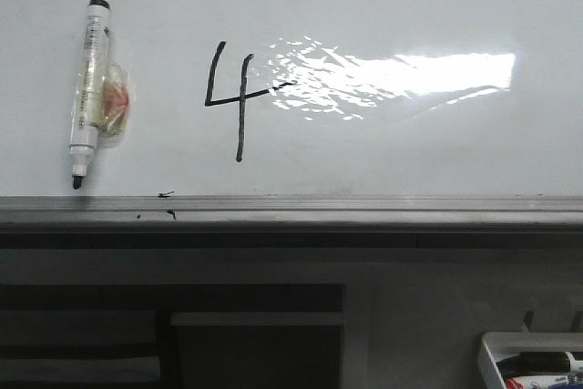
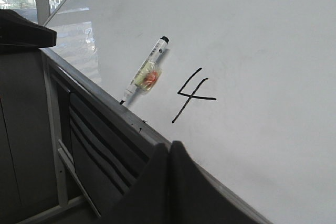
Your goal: Write number 4 on whiteboard
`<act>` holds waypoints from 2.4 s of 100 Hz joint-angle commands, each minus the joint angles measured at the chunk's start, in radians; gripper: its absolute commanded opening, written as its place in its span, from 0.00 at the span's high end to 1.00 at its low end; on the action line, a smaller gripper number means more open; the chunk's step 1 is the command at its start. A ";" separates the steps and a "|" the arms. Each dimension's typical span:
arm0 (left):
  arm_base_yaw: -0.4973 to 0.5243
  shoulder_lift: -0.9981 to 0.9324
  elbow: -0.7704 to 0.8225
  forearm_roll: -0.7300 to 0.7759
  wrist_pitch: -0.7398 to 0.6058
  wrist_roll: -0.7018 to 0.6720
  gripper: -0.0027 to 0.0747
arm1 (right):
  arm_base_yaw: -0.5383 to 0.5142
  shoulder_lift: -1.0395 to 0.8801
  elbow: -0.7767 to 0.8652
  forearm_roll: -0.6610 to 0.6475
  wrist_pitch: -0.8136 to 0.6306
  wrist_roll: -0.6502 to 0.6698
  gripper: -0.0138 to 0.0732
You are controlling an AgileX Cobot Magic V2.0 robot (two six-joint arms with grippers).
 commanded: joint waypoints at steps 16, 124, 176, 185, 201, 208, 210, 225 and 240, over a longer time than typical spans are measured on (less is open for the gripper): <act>0.000 0.005 -0.028 -0.001 -0.082 0.000 0.99 | -0.001 0.008 -0.029 -0.015 -0.078 -0.013 0.91; 0.705 -0.284 0.169 0.009 0.165 0.000 0.99 | -0.001 0.008 -0.029 -0.015 -0.078 -0.013 0.91; 0.705 -0.284 0.169 0.009 0.208 0.000 0.99 | -0.001 0.008 -0.029 -0.015 -0.078 -0.013 0.91; 0.705 -0.284 0.169 0.009 0.208 0.000 0.99 | -0.001 0.008 -0.029 -0.015 -0.078 -0.013 0.91; 0.705 -0.284 0.169 0.009 0.208 0.000 0.99 | -0.001 0.008 -0.029 -0.015 -0.078 -0.013 0.91; 0.705 -0.284 0.169 0.009 0.208 0.000 0.99 | -0.001 0.008 -0.029 -0.015 -0.078 -0.013 0.91; 0.705 -0.284 0.169 0.009 0.208 0.000 0.99 | -0.001 0.008 -0.029 -0.015 -0.078 -0.013 0.91; 0.705 -0.284 0.169 0.009 0.208 0.000 0.99 | -0.001 0.008 -0.029 -0.015 -0.085 -0.013 0.91; 0.705 -0.284 0.169 0.009 0.208 0.000 0.99 | -0.001 0.008 -0.025 -0.015 -0.051 -0.009 0.91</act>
